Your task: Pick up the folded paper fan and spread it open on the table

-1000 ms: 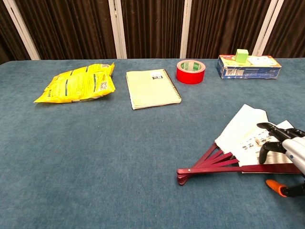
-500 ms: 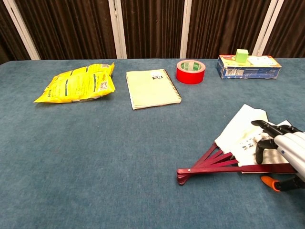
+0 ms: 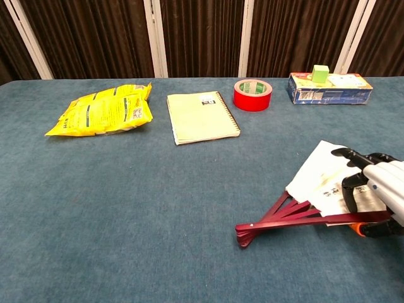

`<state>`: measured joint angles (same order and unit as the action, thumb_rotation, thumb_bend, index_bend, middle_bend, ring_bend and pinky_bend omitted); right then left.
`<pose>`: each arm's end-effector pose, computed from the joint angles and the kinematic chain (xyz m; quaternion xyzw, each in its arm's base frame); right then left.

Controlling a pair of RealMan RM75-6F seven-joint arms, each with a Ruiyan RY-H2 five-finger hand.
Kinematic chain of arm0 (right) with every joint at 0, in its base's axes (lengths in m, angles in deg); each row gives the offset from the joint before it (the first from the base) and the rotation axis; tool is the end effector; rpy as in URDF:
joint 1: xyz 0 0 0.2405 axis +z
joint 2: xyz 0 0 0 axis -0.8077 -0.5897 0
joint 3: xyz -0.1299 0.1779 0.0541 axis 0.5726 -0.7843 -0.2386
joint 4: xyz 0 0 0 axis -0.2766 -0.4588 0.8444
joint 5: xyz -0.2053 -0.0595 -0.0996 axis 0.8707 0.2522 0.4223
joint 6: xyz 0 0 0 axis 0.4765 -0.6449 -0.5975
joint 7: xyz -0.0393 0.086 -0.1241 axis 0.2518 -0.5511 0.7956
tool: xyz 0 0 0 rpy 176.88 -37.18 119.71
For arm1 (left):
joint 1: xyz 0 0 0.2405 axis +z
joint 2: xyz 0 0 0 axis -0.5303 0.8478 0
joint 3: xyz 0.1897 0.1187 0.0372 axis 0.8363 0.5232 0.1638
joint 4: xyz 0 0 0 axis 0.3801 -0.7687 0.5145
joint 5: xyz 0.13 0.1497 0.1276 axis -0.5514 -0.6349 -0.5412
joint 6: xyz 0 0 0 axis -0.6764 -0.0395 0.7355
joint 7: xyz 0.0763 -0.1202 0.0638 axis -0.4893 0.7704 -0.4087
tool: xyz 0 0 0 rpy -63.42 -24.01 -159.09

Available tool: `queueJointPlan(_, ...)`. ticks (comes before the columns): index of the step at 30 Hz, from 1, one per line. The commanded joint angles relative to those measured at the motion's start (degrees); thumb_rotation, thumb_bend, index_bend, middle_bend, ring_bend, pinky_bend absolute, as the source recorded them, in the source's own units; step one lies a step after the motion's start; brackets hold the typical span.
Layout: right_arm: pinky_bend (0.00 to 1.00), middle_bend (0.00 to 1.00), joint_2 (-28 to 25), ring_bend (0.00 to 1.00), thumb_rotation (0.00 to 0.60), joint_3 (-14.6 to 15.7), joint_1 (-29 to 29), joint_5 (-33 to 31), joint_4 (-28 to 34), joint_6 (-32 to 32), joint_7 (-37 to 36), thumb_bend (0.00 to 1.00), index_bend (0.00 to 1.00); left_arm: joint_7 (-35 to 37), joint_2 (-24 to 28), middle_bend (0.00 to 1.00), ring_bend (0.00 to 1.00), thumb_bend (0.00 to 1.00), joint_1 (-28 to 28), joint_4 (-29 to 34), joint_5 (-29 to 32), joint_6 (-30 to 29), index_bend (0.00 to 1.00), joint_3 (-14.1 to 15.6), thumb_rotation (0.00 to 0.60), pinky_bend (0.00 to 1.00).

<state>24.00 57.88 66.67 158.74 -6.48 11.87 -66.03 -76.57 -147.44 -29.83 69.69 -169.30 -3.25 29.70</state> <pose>-0.2220 -0.2178 -0.0600 0.6814 -0.3495 0.3820 0.5174 -0.2780 0.1519 0.1163 -0.5737 -0.3549 -0.3596 0.6447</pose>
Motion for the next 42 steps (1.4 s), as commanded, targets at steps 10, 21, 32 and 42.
queueJointPlan(10, 0.15, 0.13, -1.9, 0.2, 0.6, -0.2, 1.3, 0.4, 1.1, -0.5, -2.2, 0.42, 0.78, 0.1, 0.0, 0.0, 0.0, 0.23, 0.0, 0.1, 0.0, 0.0, 0.17, 0.0, 0.6, 0.05)
queueJointPlan(21, 0.15, 0.16, -6.9, 0.21, 0.6, -2.6, 3.9, 0.9, 7.4, -1.1, -5.2, 0.43, 0.83, -0.3, -0.1, 0.0, 0.0, 0.23, -0.2, 0.1, 0.0, 0.4, 0.17, 0.1, 0.6, 0.05)
queueJointPlan(32, 0.15, 0.16, -14.4, 0.22, 0.6, -6.2, 8.7, -0.1, 13.6, -5.3, -5.7, 0.43, 0.87, -1.5, -0.5, 0.0, 0.0, 0.22, -0.7, 0.1, 0.4, 1.4, 0.17, 0.1, 0.6, 0.05)
queueJointPlan(42, 0.16, 0.17, -17.8, 0.23, 0.6, -9.4, 12.8, -2.2, 17.1, -8.1, -3.9, 0.43, 0.89, -2.3, -0.9, 0.0, 0.0, 0.23, -0.9, 0.2, 0.7, 1.8, 0.17, 0.1, 0.6, 0.05)
